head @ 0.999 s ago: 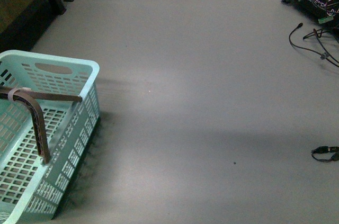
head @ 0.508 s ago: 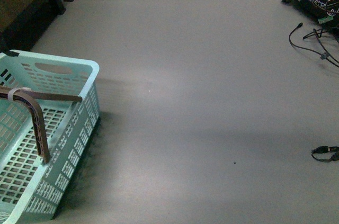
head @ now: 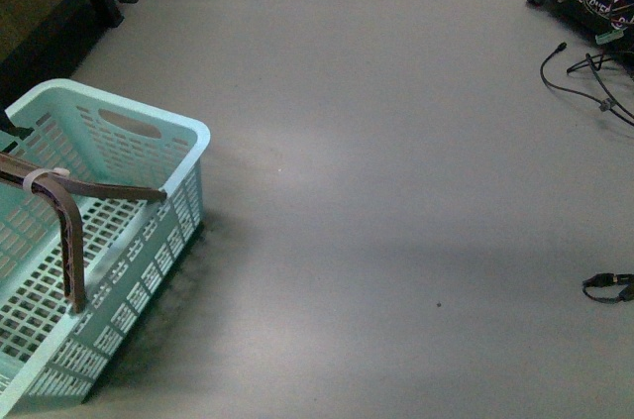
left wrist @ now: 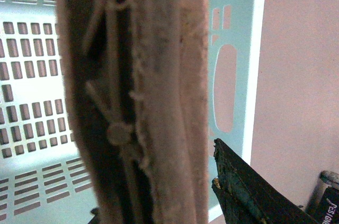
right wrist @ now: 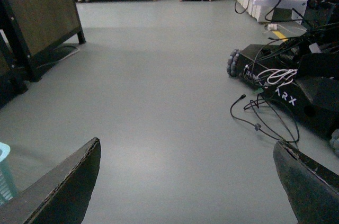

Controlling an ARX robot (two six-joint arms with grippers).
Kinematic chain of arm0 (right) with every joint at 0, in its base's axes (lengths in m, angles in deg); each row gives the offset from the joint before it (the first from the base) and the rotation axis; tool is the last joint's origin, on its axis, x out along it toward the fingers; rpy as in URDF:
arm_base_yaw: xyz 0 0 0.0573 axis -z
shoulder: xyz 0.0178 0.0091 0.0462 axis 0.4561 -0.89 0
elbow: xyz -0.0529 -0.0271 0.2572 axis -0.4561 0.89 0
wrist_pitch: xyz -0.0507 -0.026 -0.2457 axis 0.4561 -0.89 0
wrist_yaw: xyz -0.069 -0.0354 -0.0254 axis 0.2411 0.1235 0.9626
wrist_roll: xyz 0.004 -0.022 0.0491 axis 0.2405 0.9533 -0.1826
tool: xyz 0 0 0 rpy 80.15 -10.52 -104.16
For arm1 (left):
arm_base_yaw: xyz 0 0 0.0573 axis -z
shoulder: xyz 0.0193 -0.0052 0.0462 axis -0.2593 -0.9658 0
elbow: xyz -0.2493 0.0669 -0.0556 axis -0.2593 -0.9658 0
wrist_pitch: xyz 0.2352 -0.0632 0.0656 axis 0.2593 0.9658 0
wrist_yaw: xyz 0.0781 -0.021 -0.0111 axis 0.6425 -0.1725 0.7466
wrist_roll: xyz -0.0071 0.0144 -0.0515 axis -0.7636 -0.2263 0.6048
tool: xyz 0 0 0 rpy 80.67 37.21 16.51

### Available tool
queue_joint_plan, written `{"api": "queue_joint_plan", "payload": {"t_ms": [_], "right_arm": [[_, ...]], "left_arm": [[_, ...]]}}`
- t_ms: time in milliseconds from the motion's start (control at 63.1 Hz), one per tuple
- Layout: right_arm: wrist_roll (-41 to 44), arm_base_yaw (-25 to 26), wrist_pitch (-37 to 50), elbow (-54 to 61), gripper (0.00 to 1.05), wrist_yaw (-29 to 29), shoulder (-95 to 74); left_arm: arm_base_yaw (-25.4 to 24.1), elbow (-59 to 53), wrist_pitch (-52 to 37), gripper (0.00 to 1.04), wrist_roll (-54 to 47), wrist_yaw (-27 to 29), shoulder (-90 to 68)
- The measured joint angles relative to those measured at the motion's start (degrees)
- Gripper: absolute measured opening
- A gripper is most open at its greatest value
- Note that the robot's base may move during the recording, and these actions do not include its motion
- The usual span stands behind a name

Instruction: Pick lemon and mango into basket

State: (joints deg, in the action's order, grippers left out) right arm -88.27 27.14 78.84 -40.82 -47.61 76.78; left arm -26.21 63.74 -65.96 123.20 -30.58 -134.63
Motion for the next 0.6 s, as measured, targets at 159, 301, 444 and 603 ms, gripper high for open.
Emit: {"api": "queue_joint_plan", "payload": {"t_ms": [159,301,444,603], "right_arm": [[0.0,0.0,0.0,0.0,0.96,0.0,0.0],[0.0,-0.02,0.0,0.0,0.96,0.0,0.0],[0.0,0.0,0.0,0.0,0.96,0.0,0.0],[0.0,0.0,0.0,0.0,0.96,0.0,0.0]], "left_arm": [[0.15,-6.73,-0.92,0.29,2.03,-1.18,6.03],[0.15,-13.07,-0.24,0.28,5.01,-2.89,17.25],[-0.81,-17.51,4.17,0.28,6.73,-3.82,30.4],[-3.32,-19.21,12.31,0.28,11.15,-6.29,46.58]]}}
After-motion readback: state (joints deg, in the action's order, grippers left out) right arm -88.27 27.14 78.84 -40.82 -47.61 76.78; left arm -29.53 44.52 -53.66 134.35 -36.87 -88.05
